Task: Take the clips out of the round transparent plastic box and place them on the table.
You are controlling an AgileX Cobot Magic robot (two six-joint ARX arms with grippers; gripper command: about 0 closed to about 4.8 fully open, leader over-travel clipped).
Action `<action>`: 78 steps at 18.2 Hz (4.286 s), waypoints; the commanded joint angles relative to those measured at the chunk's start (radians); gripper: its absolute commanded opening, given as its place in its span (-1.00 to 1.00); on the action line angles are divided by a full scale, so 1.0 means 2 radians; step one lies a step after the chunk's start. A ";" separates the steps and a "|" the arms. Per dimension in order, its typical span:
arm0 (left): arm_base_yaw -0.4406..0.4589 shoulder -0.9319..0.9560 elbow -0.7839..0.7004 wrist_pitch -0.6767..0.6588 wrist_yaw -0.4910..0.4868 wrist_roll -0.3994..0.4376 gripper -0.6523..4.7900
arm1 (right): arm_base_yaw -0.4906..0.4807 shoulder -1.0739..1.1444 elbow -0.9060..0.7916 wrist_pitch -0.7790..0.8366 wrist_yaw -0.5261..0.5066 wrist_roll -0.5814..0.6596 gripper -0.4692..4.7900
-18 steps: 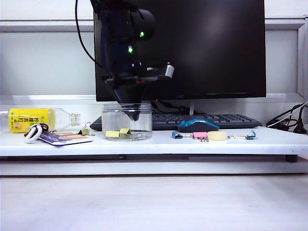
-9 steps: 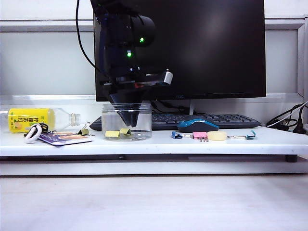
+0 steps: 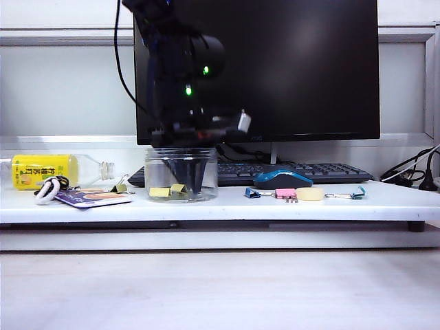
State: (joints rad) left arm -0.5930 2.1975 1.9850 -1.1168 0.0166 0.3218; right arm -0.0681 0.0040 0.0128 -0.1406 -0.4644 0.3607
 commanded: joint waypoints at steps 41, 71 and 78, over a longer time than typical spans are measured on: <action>-0.066 -0.086 0.006 0.107 0.024 -0.021 -0.78 | 0.001 -0.001 0.002 0.002 0.001 -0.007 -0.26; -0.050 0.004 0.006 0.151 -0.003 -0.023 -0.41 | 0.000 -0.001 0.002 0.002 0.001 -0.007 -0.26; -0.050 -0.002 0.119 0.034 -0.003 -0.023 -0.38 | 0.000 -0.001 0.002 0.001 0.001 -0.007 -0.26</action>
State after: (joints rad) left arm -0.6930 2.2101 2.1849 -1.0000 0.0116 0.2760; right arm -0.0677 0.0040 0.0128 -0.1452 -0.4644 0.3496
